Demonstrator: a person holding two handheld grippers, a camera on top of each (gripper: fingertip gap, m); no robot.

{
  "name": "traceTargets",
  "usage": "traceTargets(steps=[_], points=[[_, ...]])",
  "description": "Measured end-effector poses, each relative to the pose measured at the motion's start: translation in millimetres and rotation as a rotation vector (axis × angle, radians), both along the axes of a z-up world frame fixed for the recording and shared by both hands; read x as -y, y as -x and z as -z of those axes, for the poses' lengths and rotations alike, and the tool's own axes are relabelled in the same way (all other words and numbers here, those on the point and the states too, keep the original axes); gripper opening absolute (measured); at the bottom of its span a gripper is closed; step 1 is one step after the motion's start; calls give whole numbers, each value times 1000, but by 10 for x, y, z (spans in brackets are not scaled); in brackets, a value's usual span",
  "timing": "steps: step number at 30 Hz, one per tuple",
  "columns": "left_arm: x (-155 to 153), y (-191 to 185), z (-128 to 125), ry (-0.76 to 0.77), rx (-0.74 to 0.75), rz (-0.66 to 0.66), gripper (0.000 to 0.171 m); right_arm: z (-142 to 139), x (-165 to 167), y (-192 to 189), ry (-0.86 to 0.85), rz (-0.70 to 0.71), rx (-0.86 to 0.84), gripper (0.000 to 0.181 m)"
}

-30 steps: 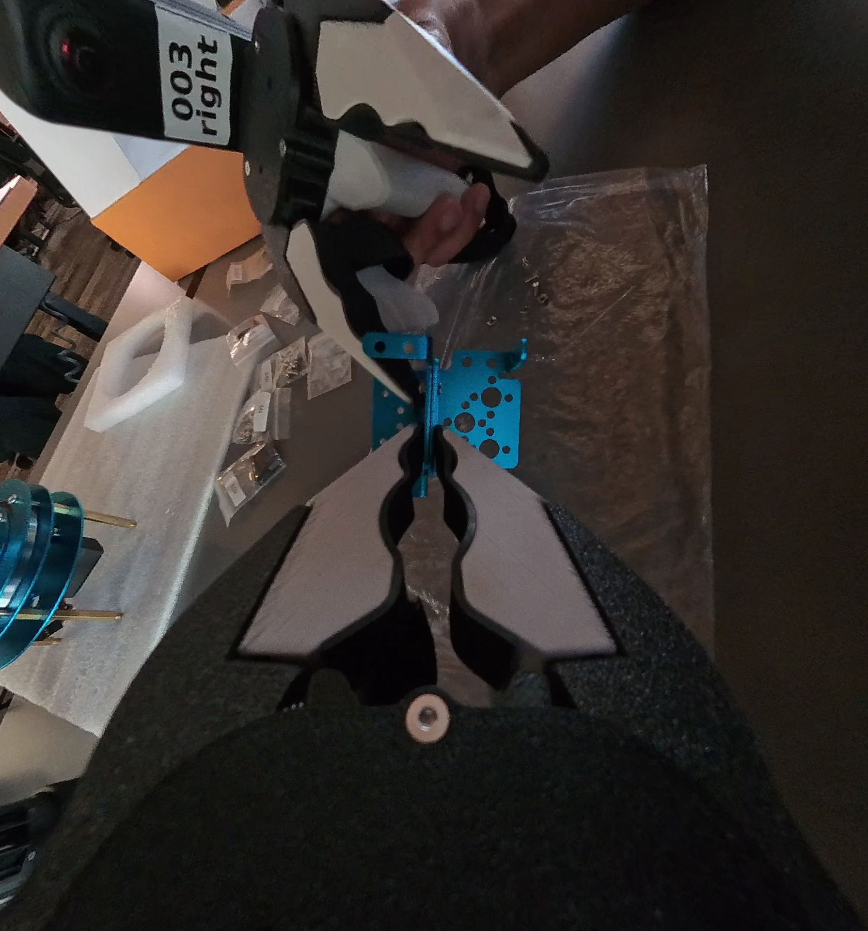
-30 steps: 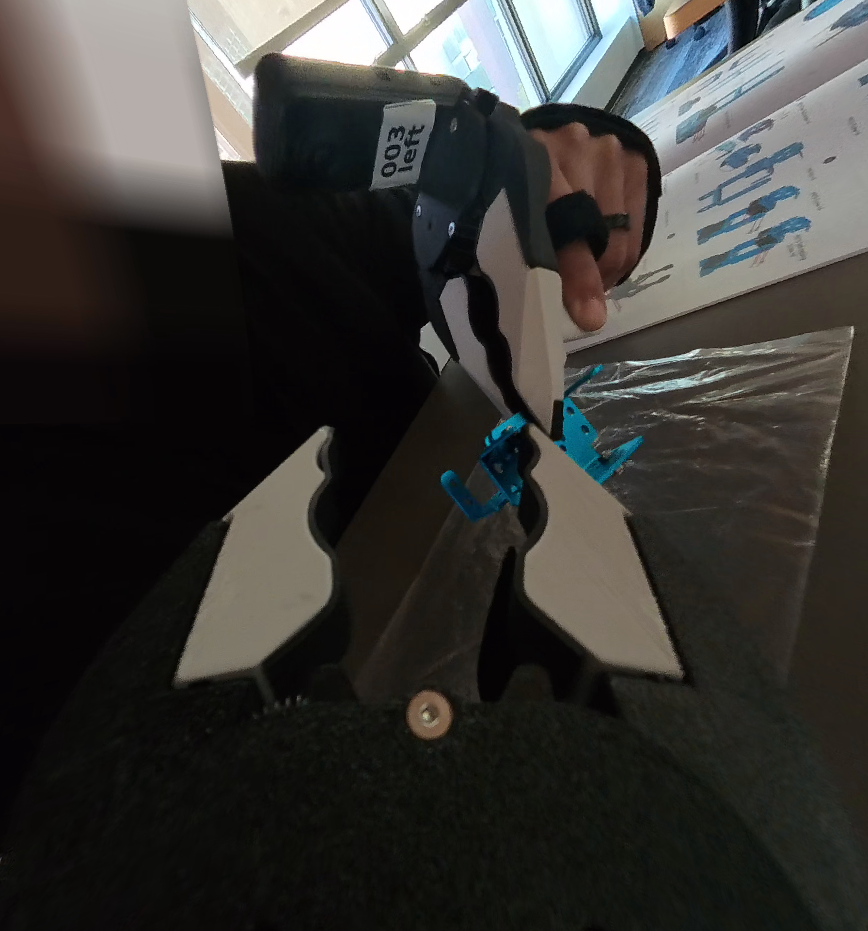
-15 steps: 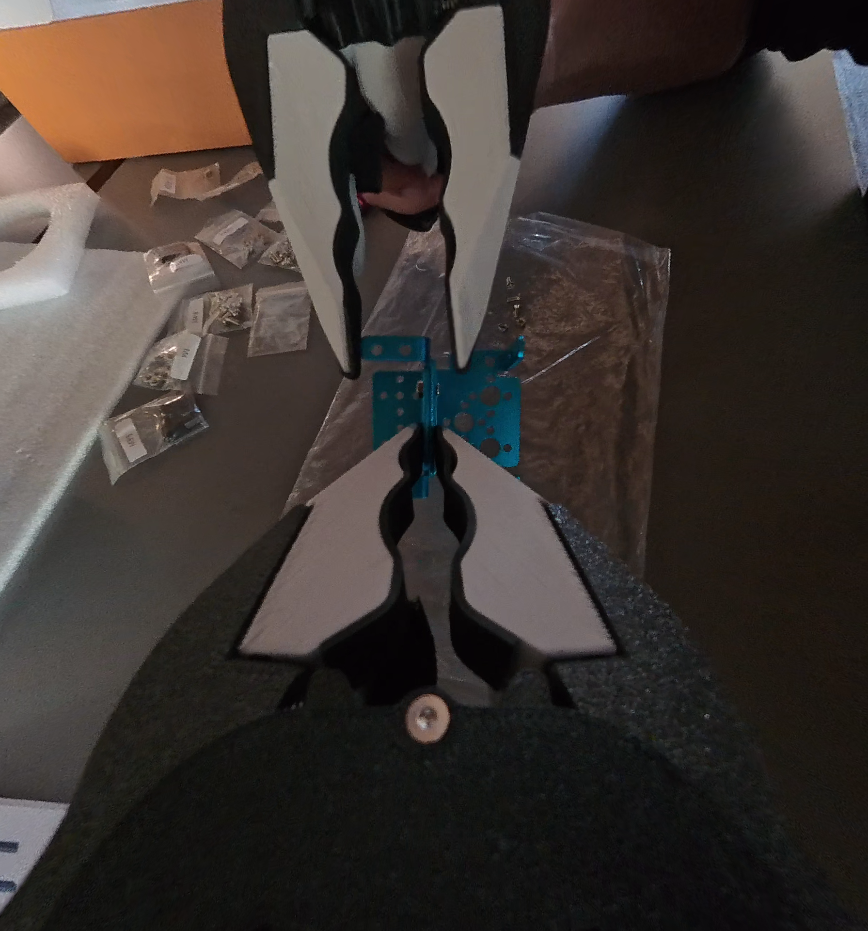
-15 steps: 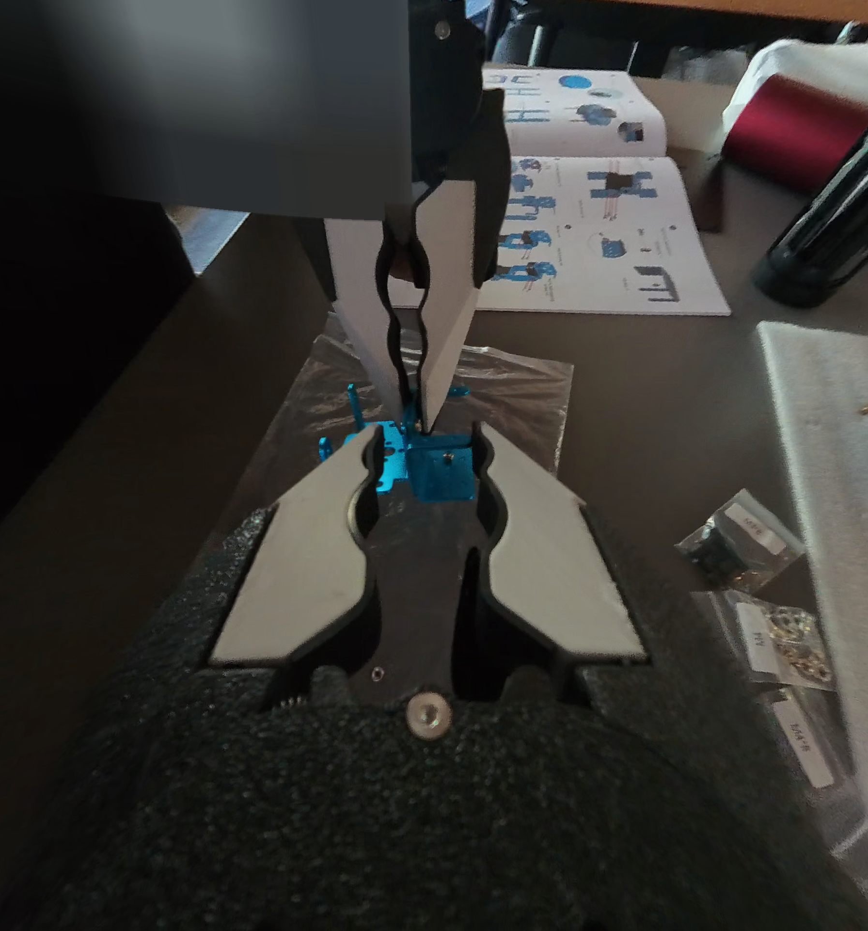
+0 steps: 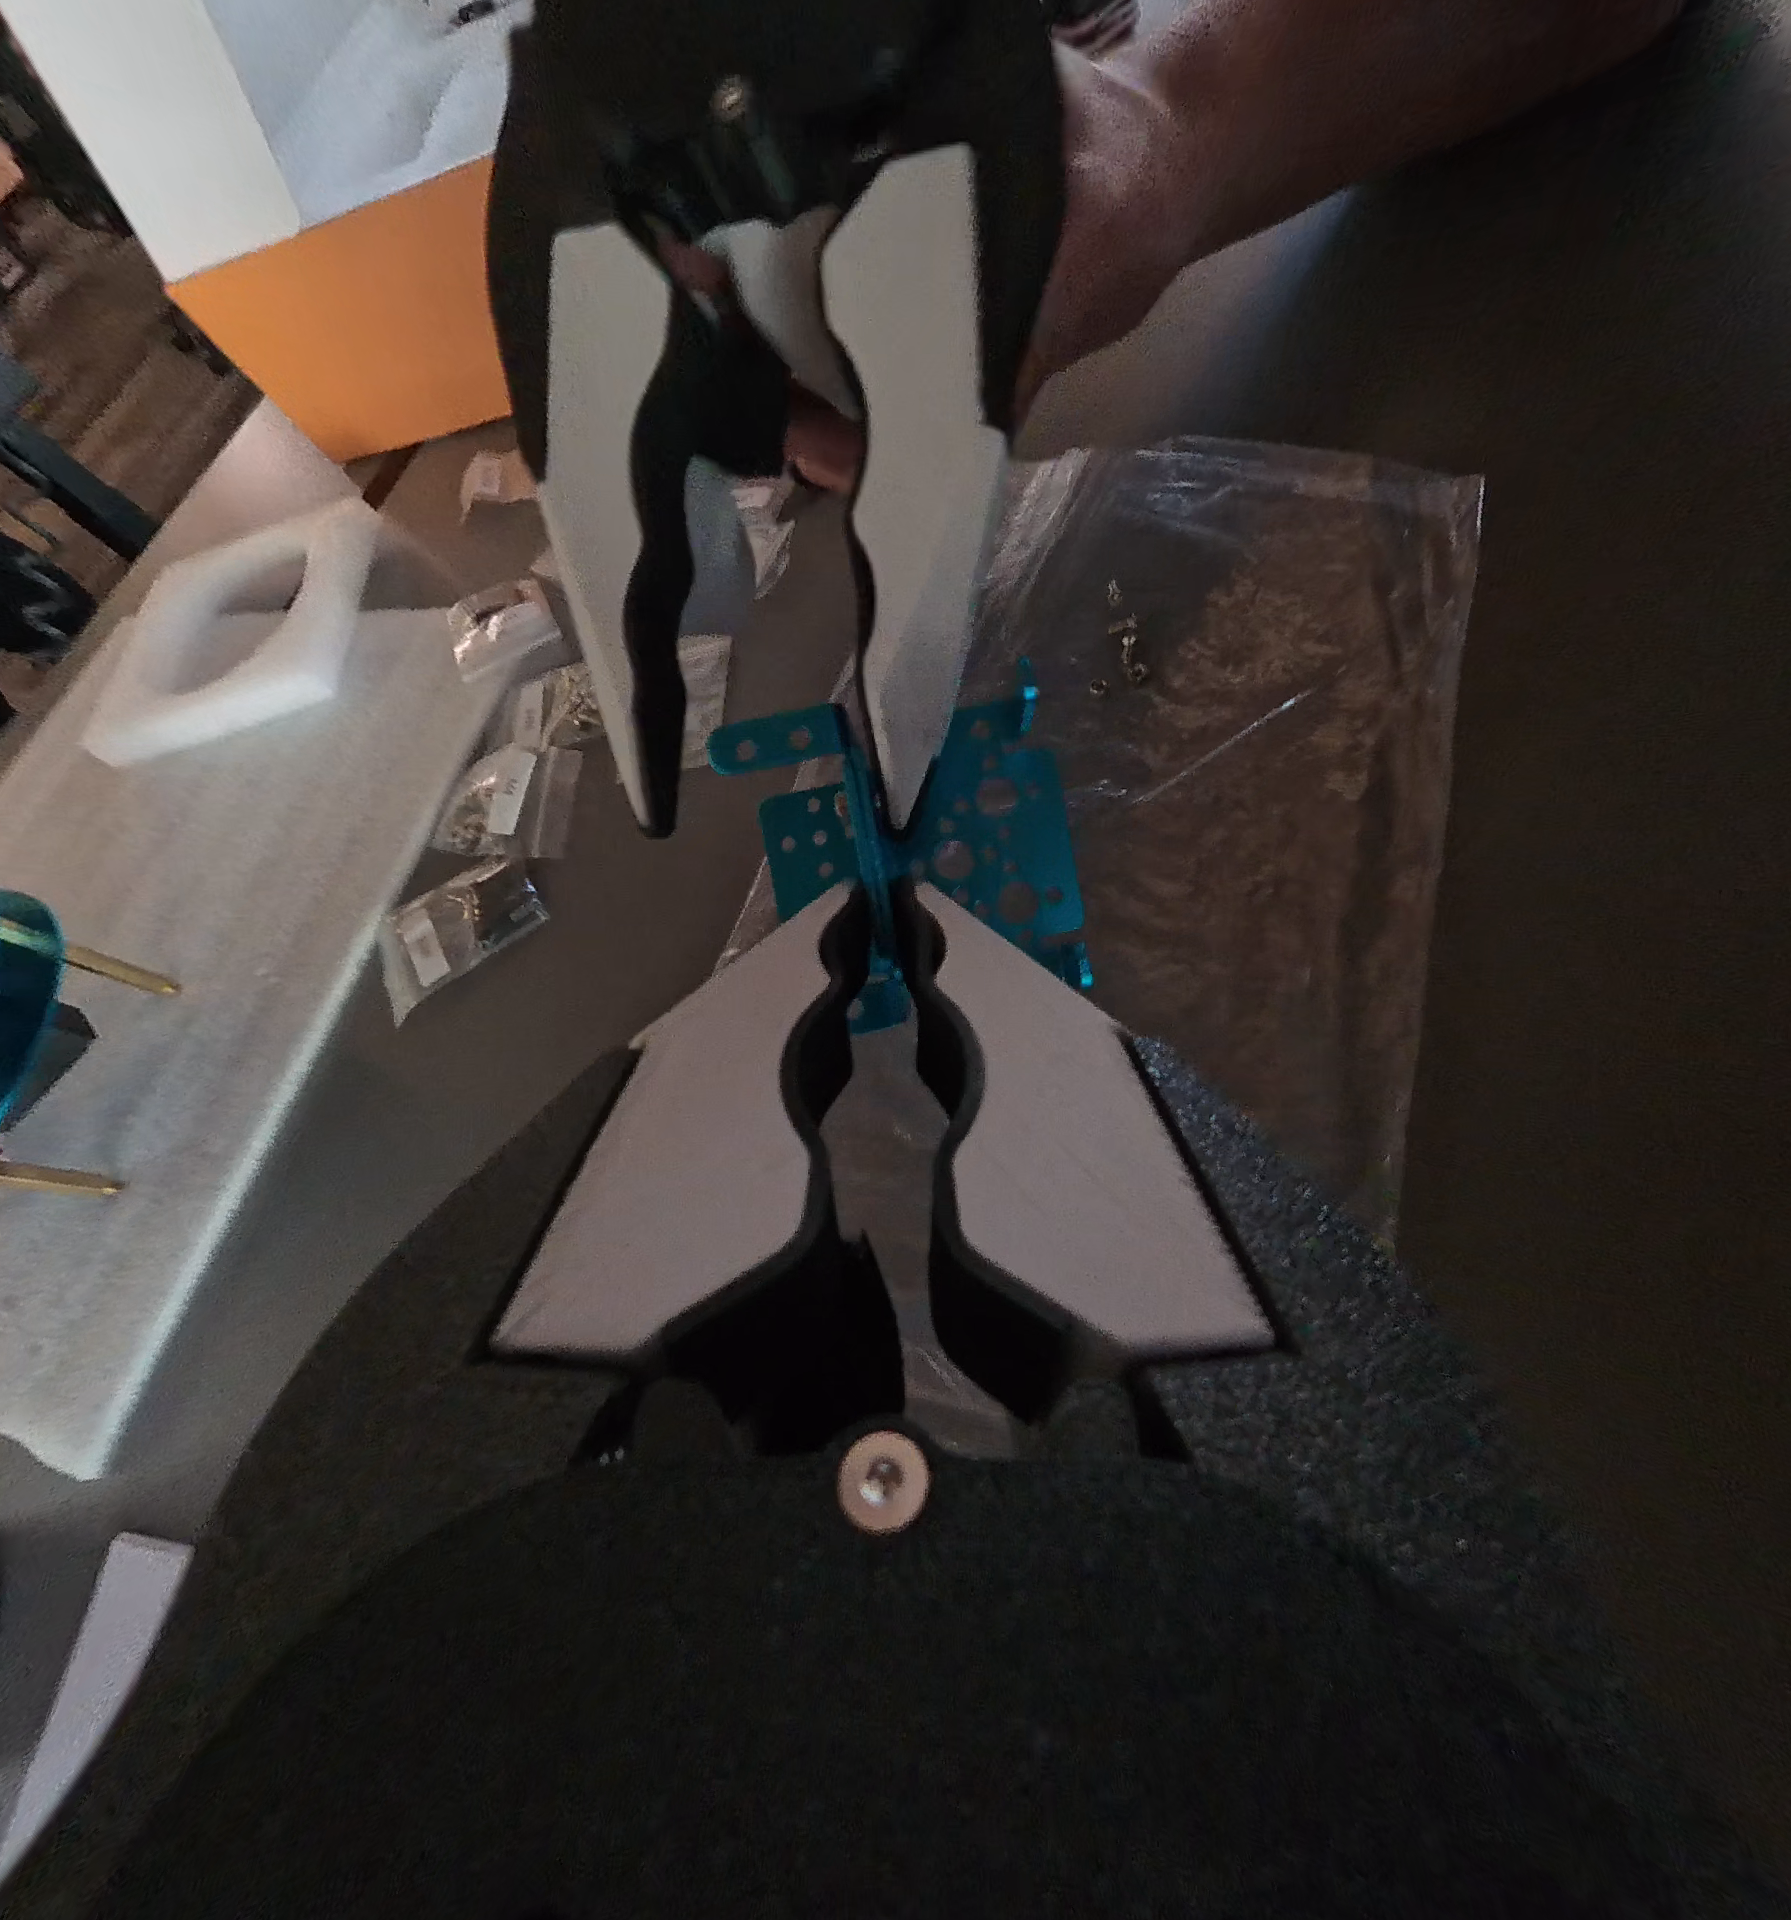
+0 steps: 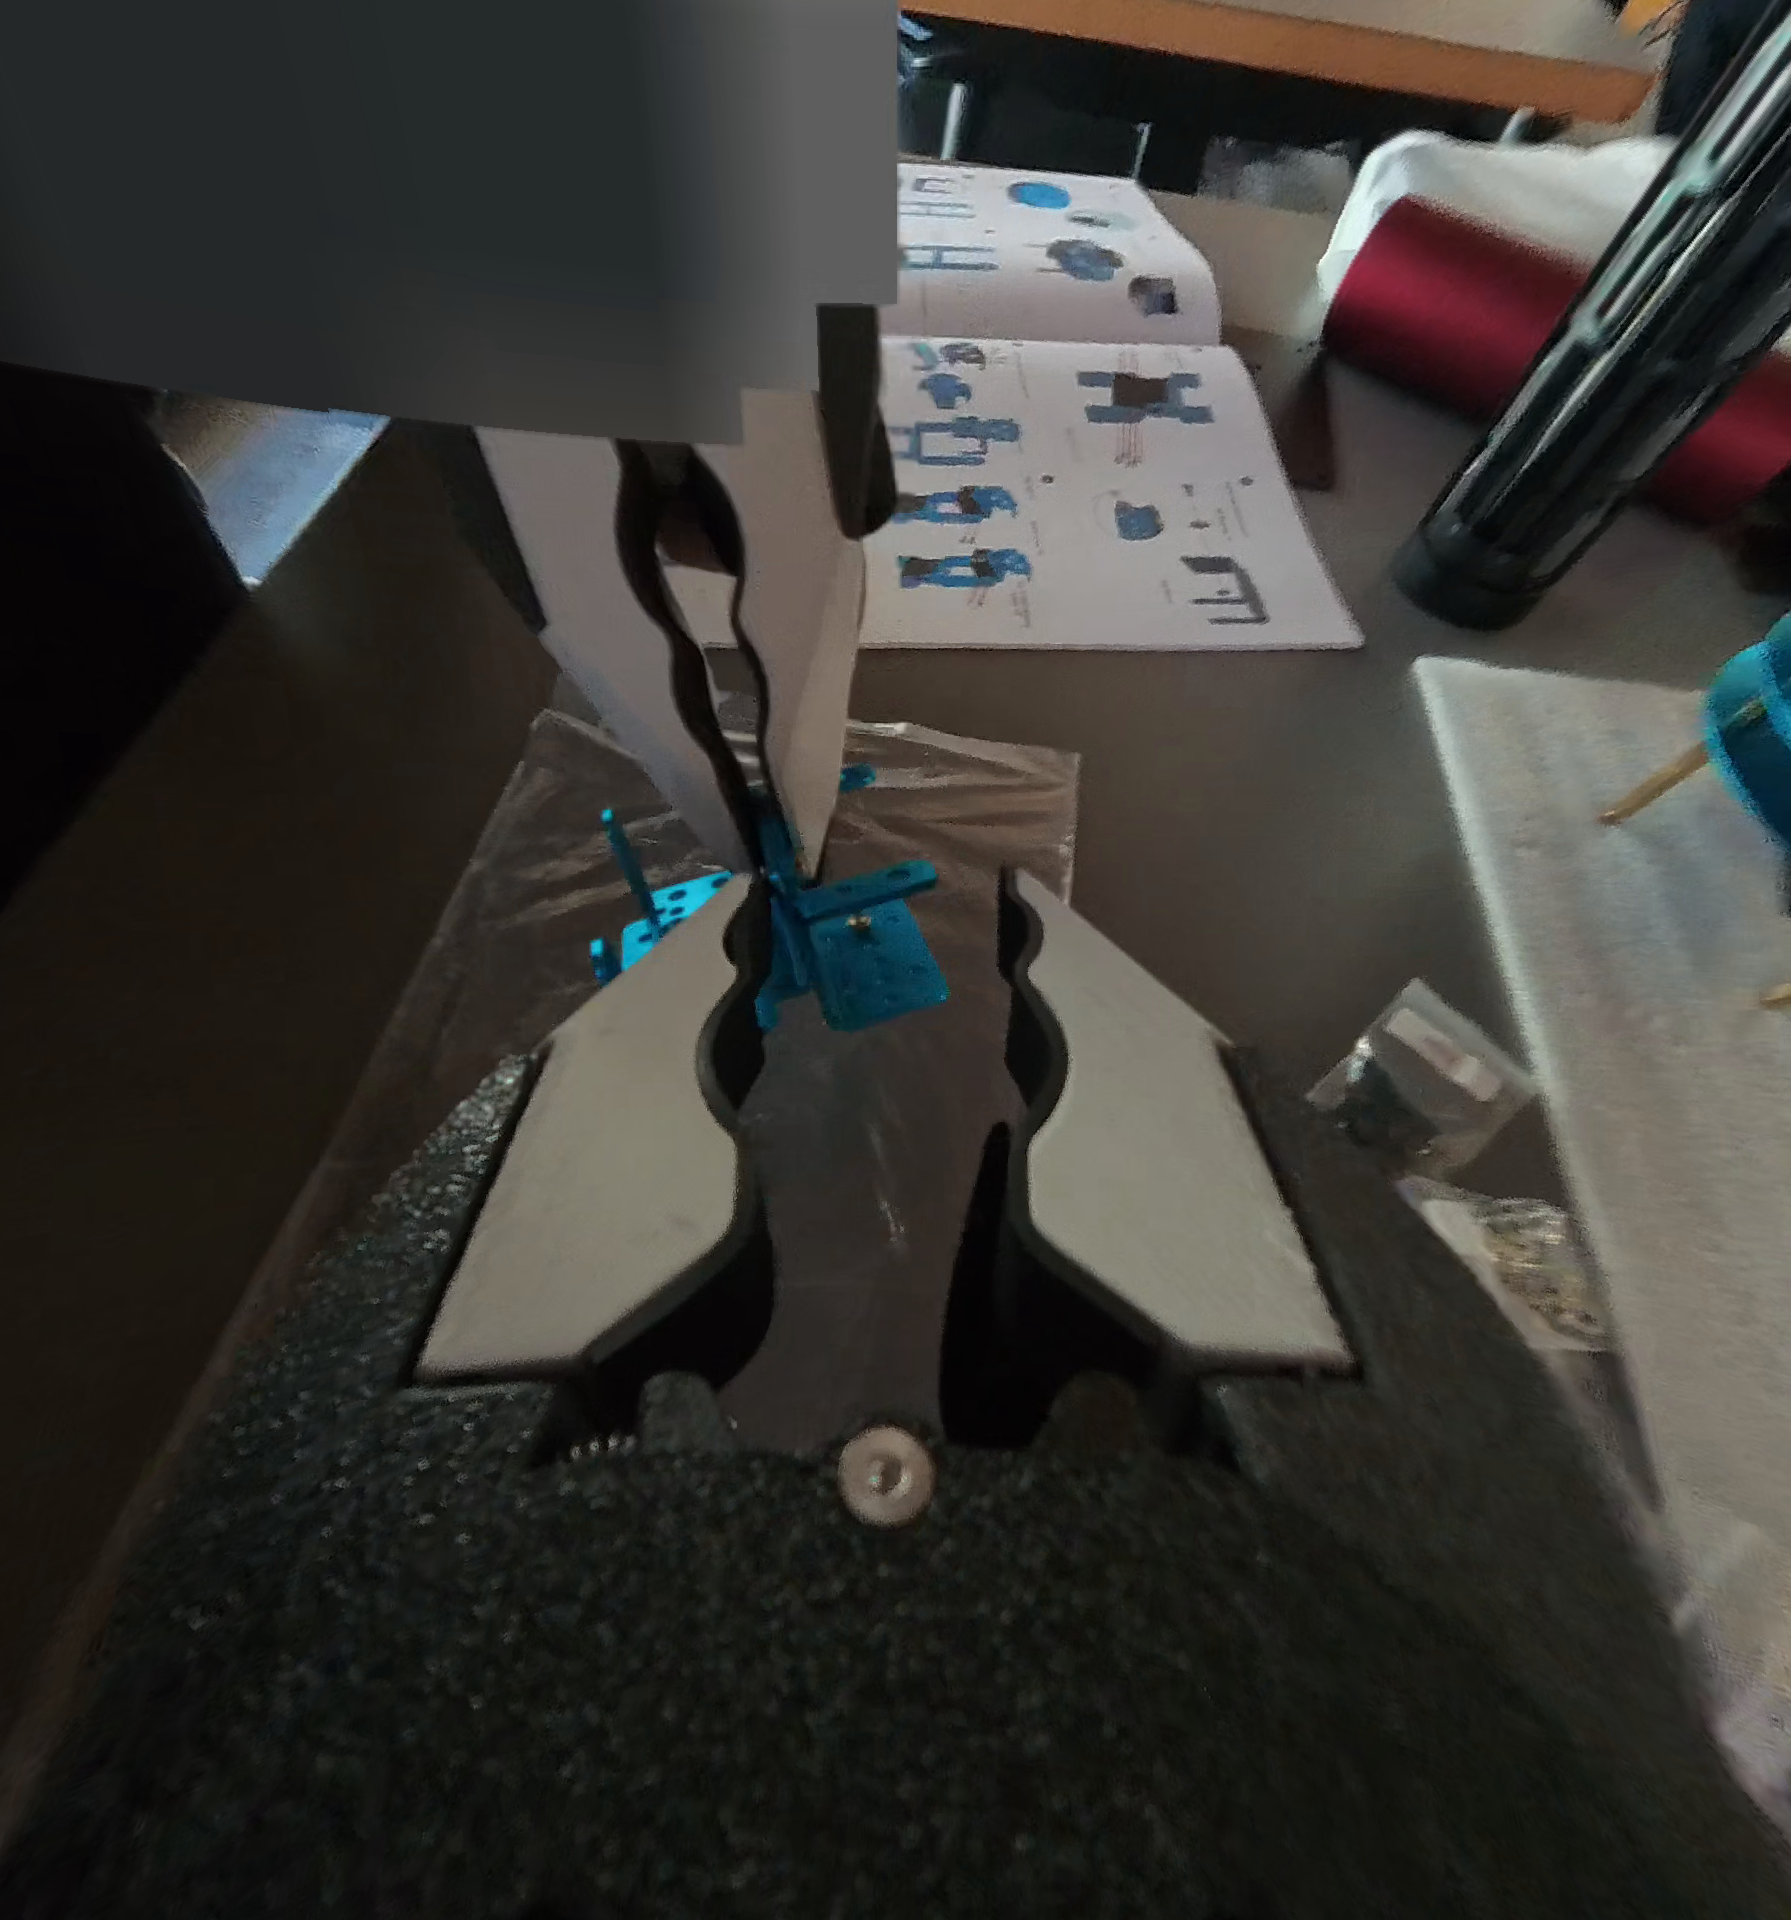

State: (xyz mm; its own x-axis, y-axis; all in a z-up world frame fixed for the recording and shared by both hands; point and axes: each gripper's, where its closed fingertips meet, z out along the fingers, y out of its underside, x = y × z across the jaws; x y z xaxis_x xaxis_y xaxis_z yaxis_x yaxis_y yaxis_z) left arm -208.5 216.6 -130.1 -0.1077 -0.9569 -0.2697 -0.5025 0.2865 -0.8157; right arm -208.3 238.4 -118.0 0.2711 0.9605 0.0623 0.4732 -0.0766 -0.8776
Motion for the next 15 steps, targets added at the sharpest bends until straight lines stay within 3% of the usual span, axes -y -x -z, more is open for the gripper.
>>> traceTargets(steps=[6, 12, 15], points=[[0, 62, 155, -75, -68, 92, 3, 98, 193, 32, 71, -143, -42, 35], [165, 268, 311, -145, -155, 316, 3, 50, 475, 14, 306, -325, -126, 31], [312, 366, 405, -130, -209, 411, 3, 117, 544, 87, 301, -350, -88, 33]])
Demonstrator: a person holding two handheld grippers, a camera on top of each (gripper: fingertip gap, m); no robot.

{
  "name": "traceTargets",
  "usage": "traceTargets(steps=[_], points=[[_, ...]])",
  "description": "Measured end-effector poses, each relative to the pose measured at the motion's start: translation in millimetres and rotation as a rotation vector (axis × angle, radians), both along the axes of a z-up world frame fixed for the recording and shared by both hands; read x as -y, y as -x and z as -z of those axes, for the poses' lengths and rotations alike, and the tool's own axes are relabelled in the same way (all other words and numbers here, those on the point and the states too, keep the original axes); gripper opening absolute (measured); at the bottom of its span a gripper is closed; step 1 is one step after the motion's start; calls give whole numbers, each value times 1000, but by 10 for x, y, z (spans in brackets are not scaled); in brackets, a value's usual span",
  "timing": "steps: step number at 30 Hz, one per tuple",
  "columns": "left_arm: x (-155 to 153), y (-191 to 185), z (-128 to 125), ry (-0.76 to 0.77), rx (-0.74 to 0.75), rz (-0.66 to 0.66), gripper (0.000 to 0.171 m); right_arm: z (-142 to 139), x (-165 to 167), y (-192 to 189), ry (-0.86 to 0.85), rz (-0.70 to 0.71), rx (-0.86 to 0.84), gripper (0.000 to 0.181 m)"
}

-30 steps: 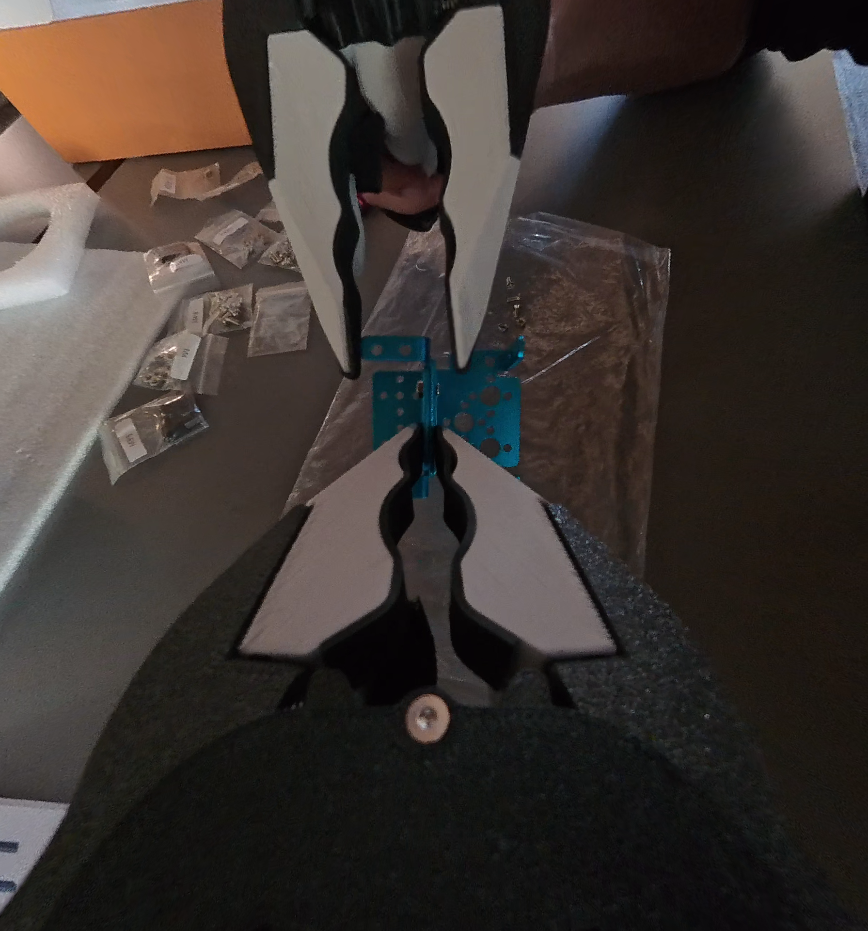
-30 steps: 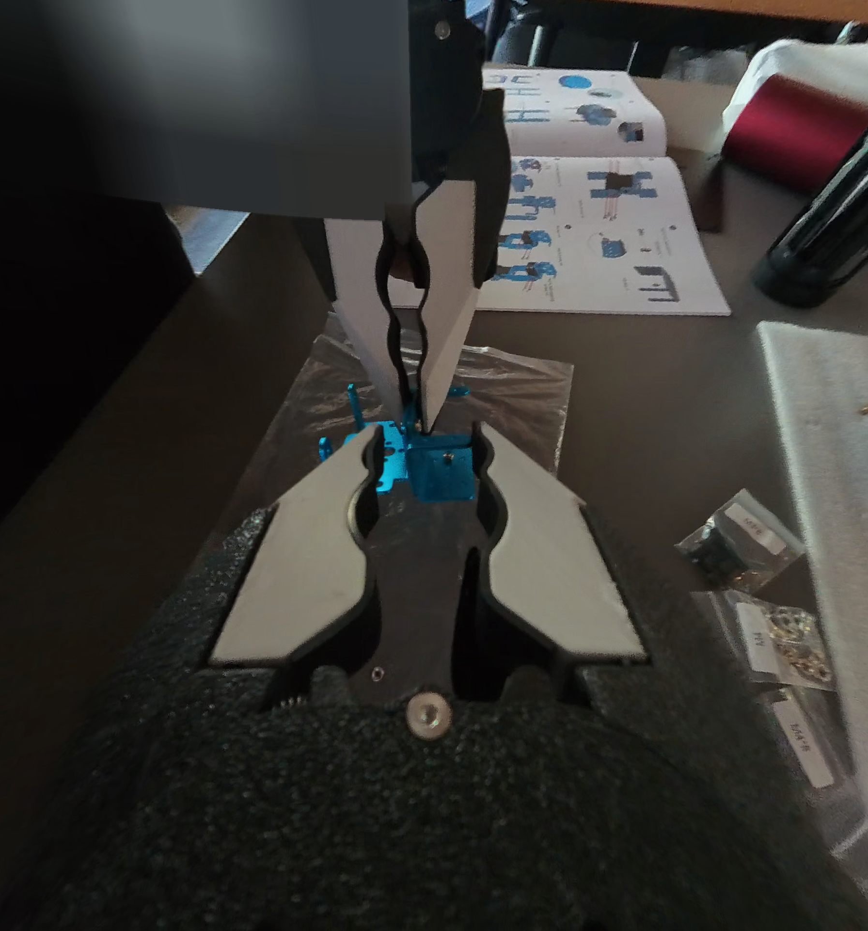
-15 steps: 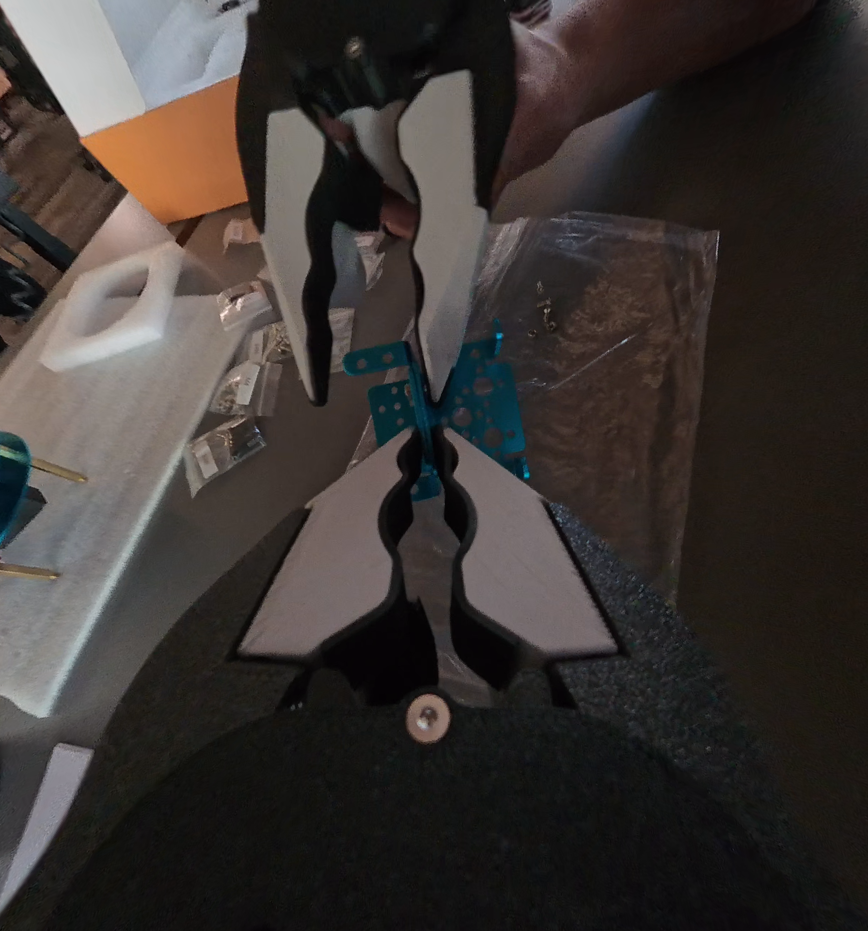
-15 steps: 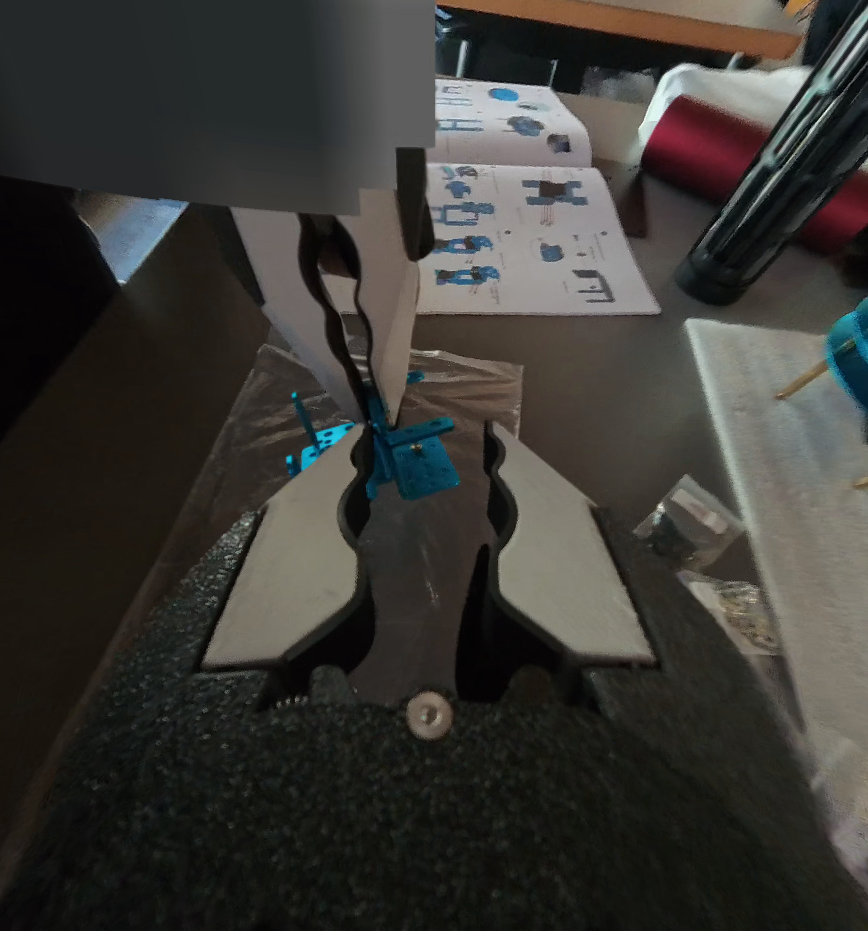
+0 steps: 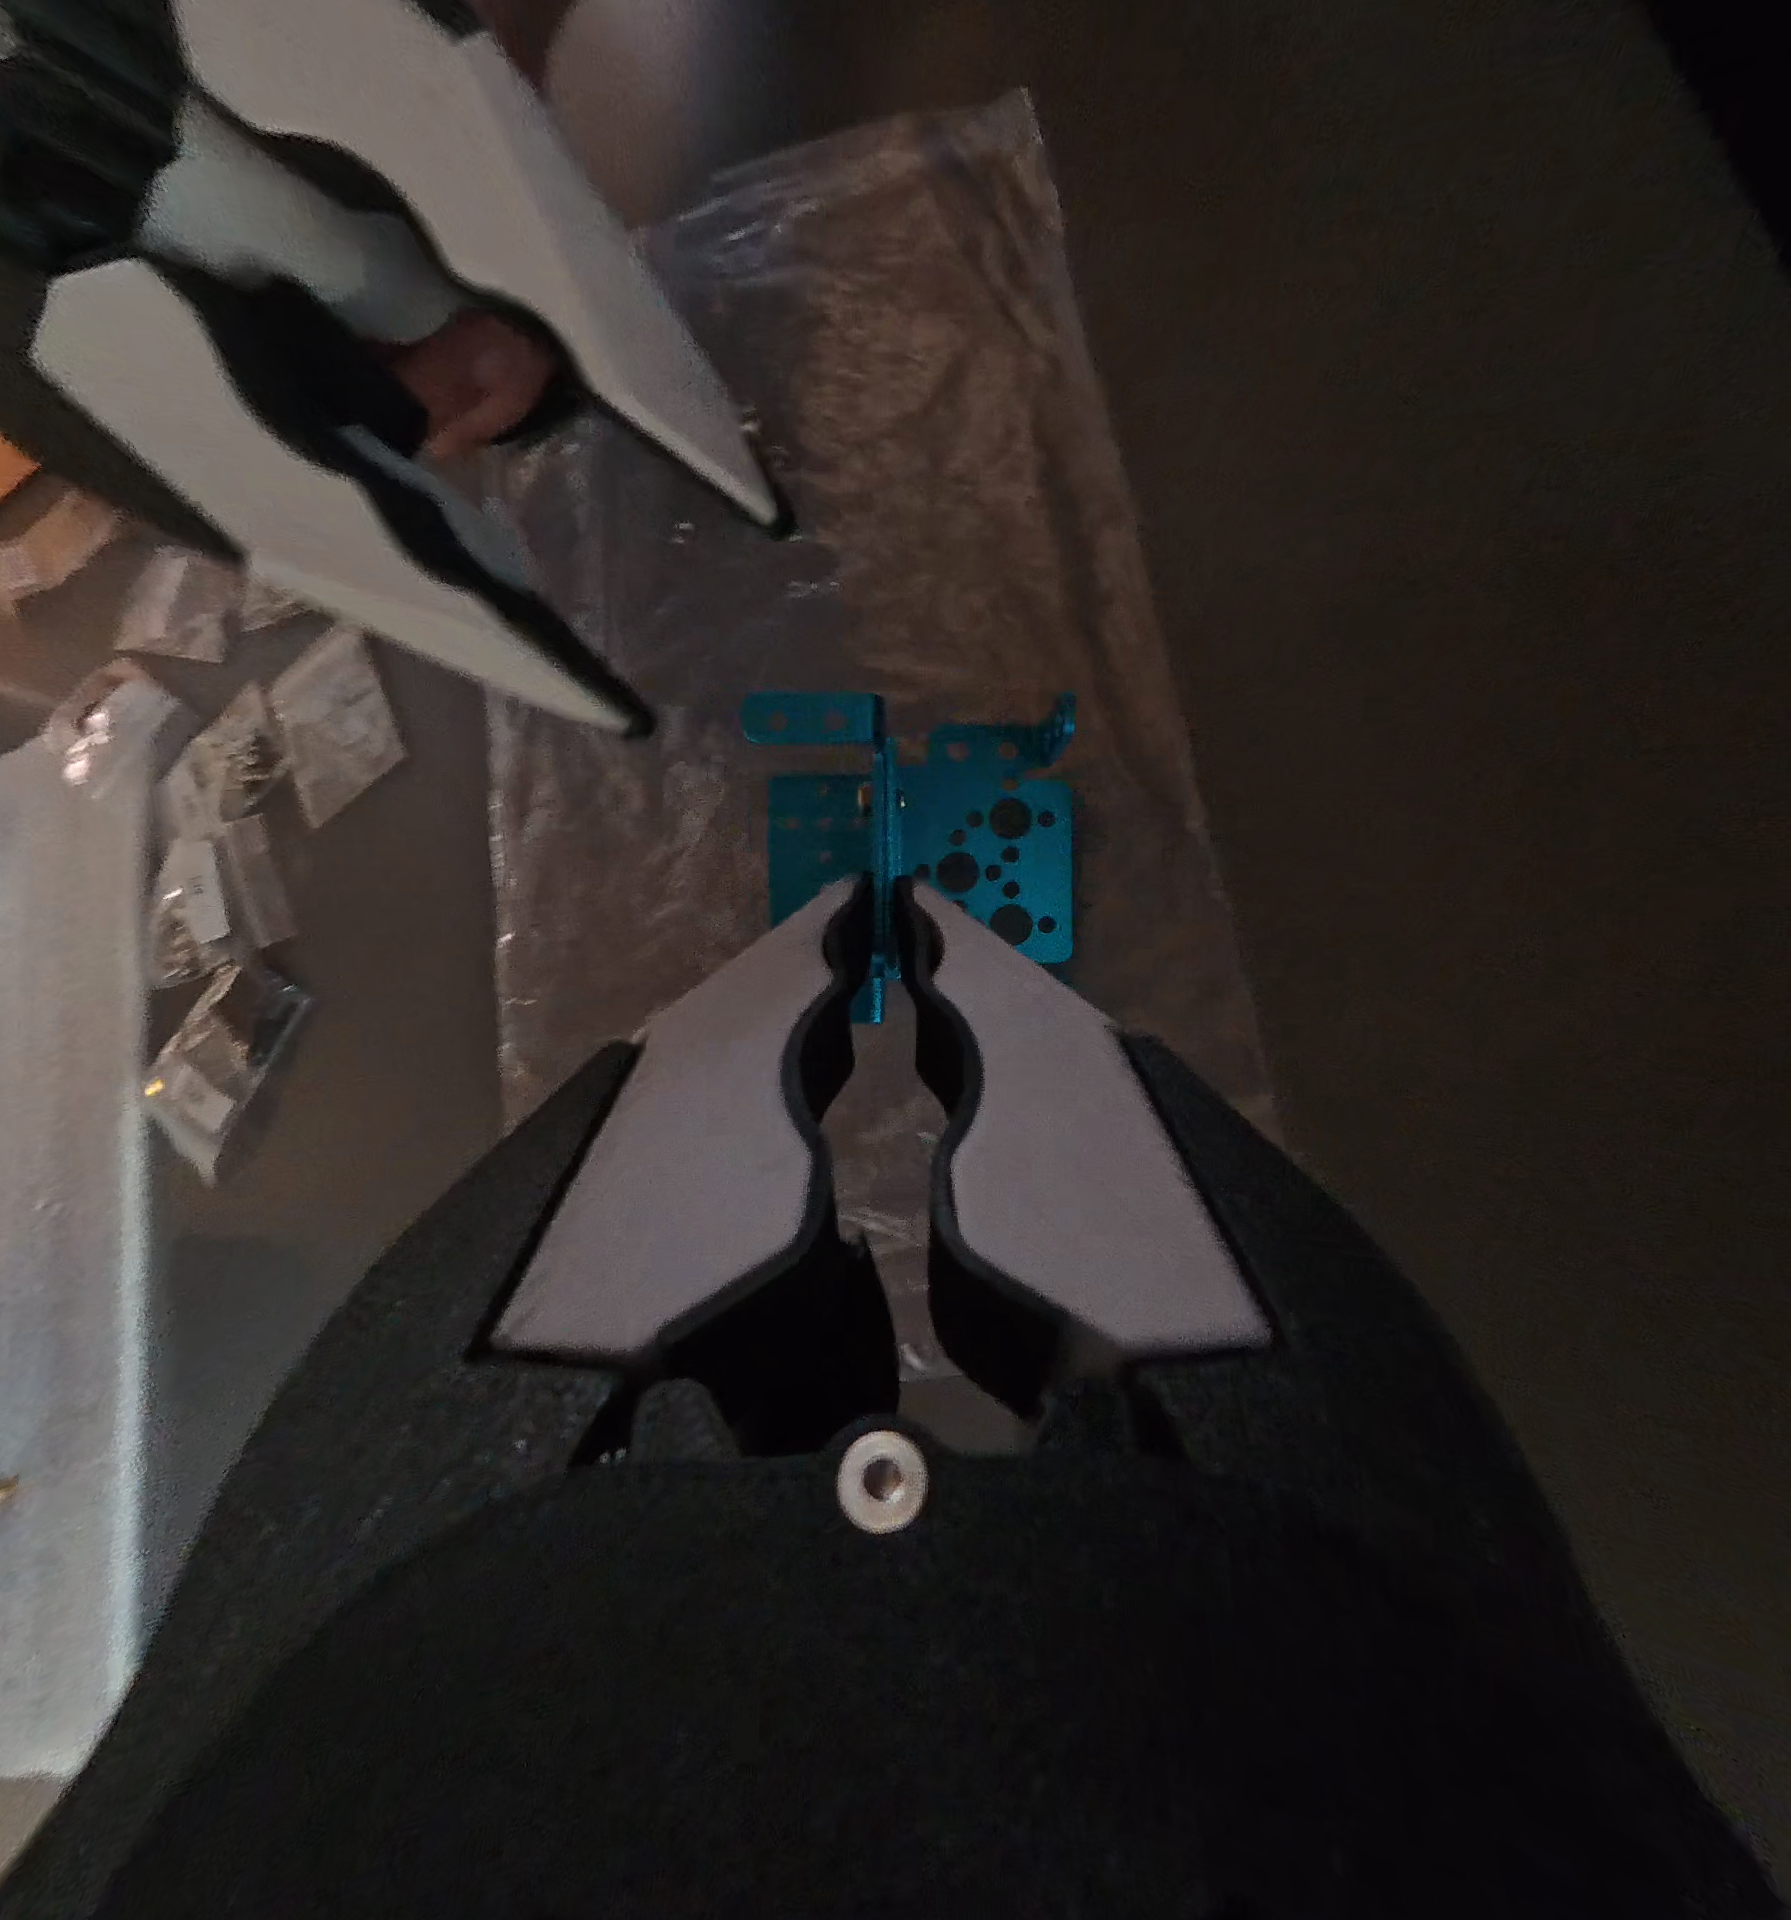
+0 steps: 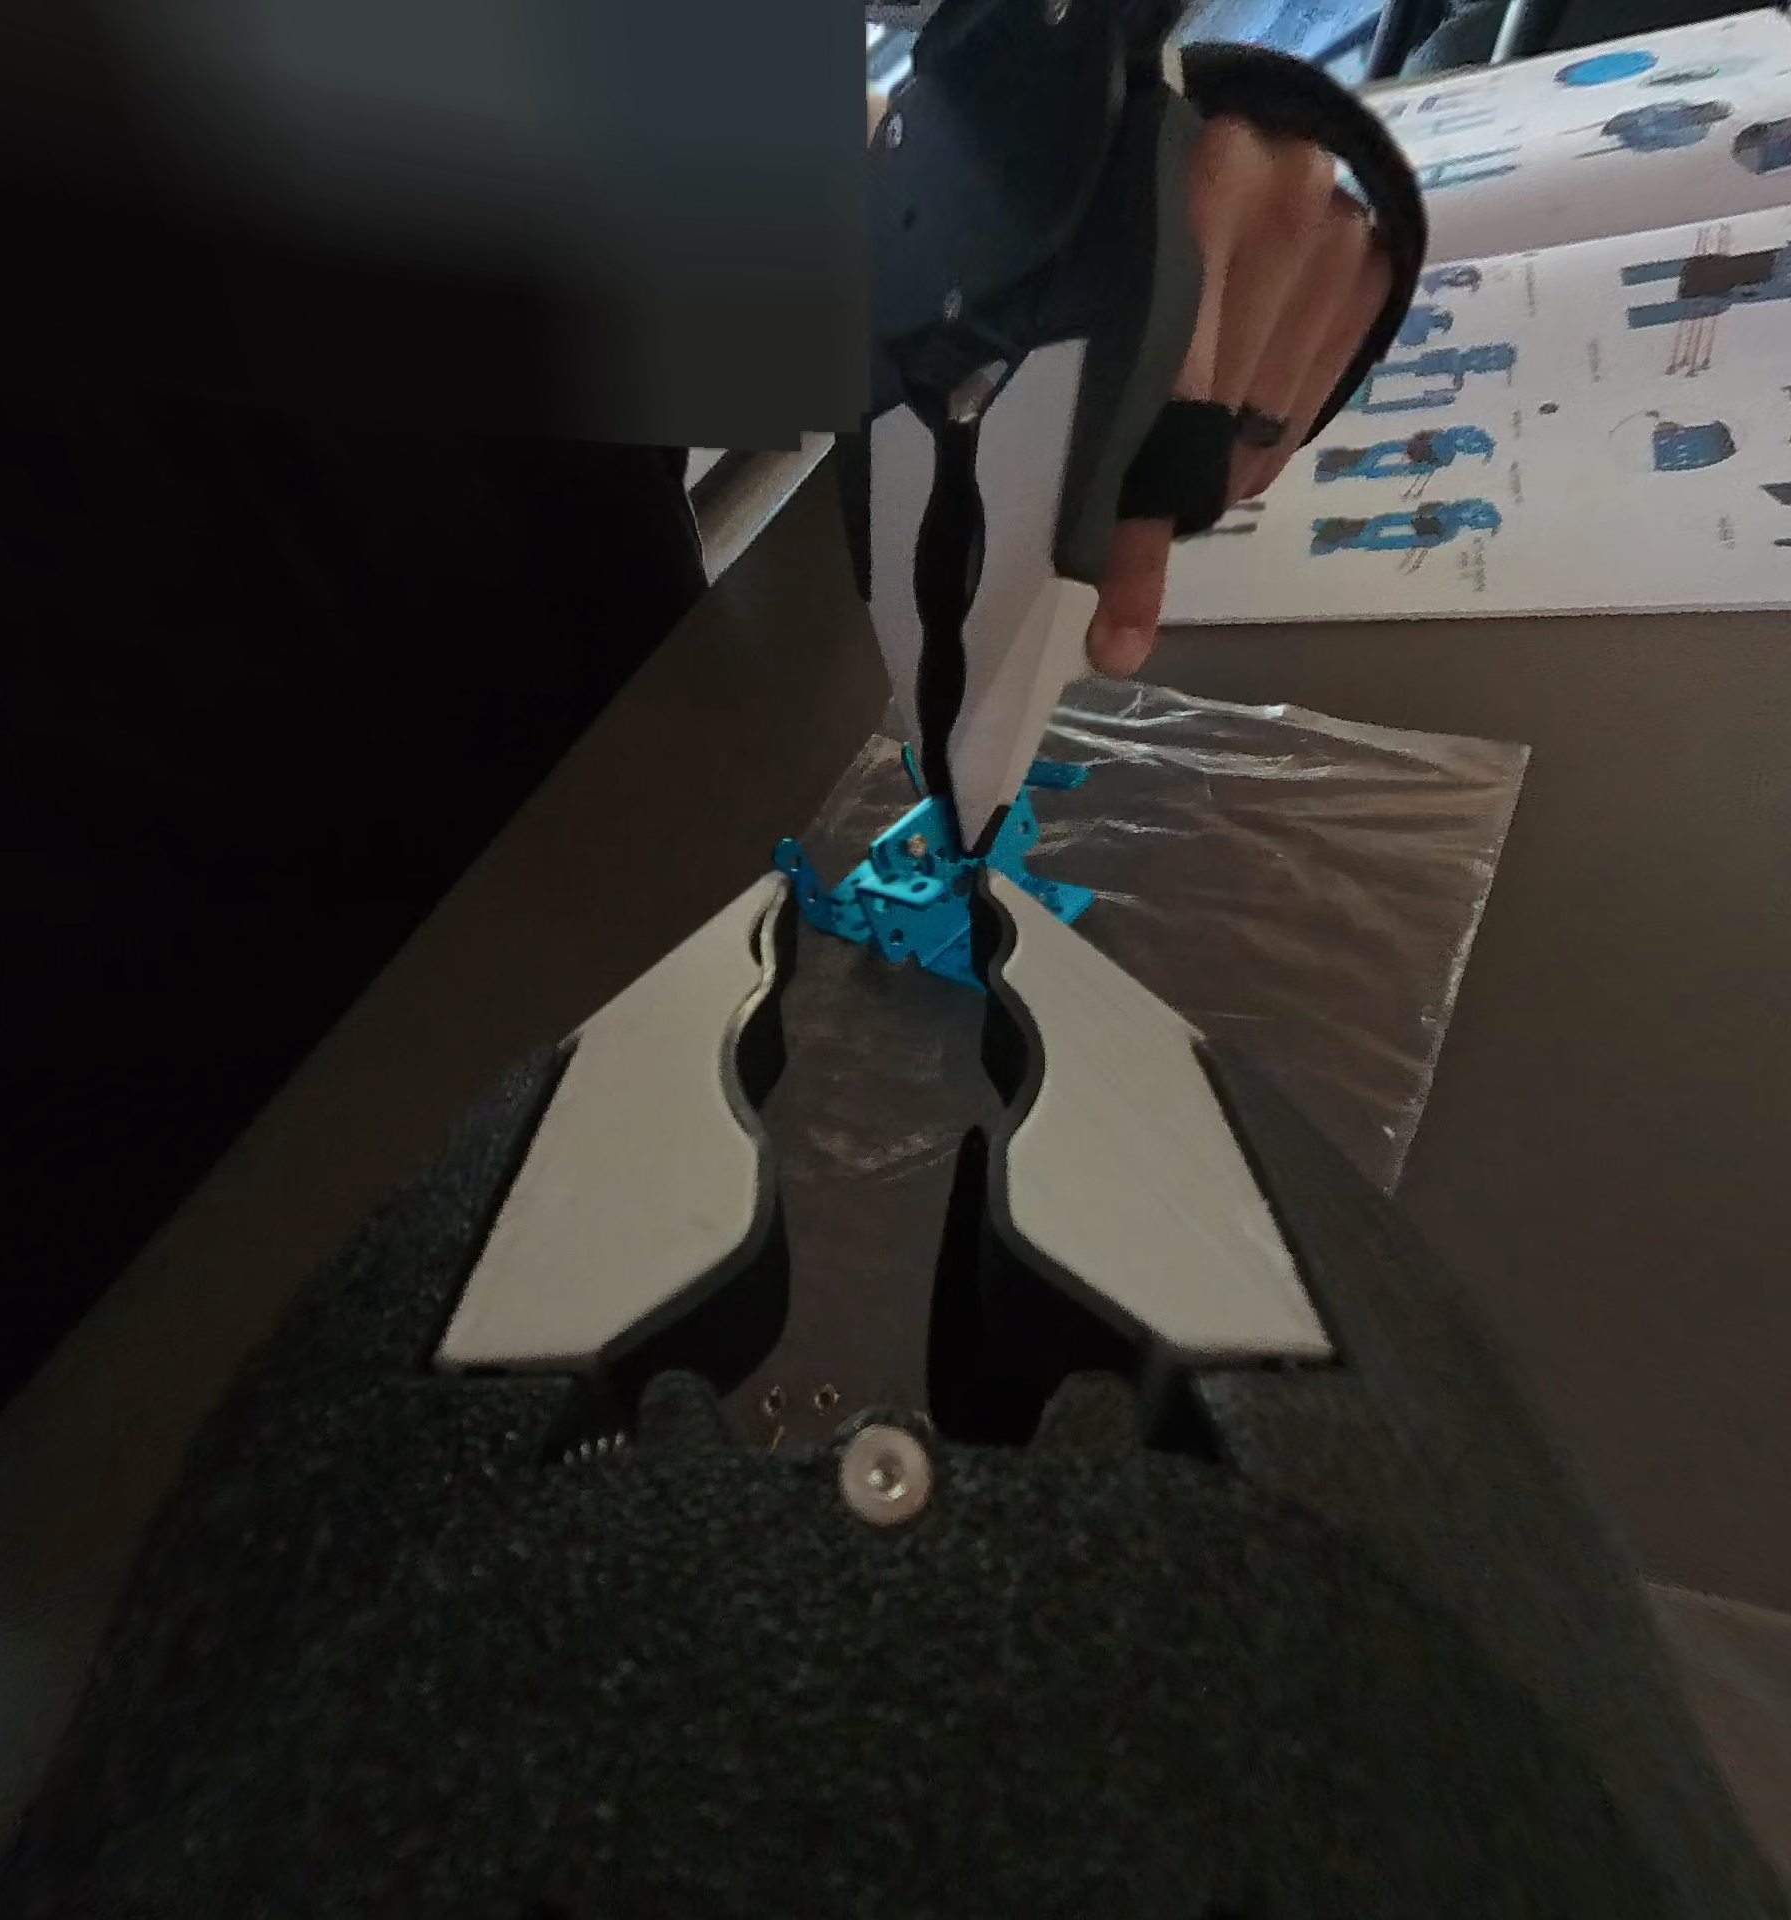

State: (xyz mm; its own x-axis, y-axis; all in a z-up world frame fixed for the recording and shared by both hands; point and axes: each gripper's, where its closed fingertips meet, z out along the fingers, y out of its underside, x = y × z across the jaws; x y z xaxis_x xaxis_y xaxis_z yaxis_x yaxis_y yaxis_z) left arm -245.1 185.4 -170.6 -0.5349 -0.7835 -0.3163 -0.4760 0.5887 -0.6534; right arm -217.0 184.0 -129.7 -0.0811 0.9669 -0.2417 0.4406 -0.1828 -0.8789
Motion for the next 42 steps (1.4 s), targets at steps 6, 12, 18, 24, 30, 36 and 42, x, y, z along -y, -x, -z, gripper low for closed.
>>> traceTargets(steps=[6, 12, 18, 24, 30, 36, 42], points=[[129, 66, 32, 9, -24, 90, 3, 306, 186, 135, -85, -74, 171, 32], [69, 8, 21, -14, -25, 54, 11, 365, 281, 158, -108, -91, 222, 5], [8, -22, -58, -1, -4, -38, 26, 374, 317, 174, -83, -87, 233, 10], [-100, 223, -423, 146, 136, -467, 34, 284, 217, 90, -136, -58, 244, 26], [338, 162, -176, 441, 197, -733, 39, 274, 301, 209, -242, -129, 261, 51], [324, -17, -14, 305, 127, -772, 29, 297, 285, 215, -325, -148, 360, 34], [311, 22, -42, 293, 141, -766, 25, 285, 305, 189, -320, -125, 449, 35]])
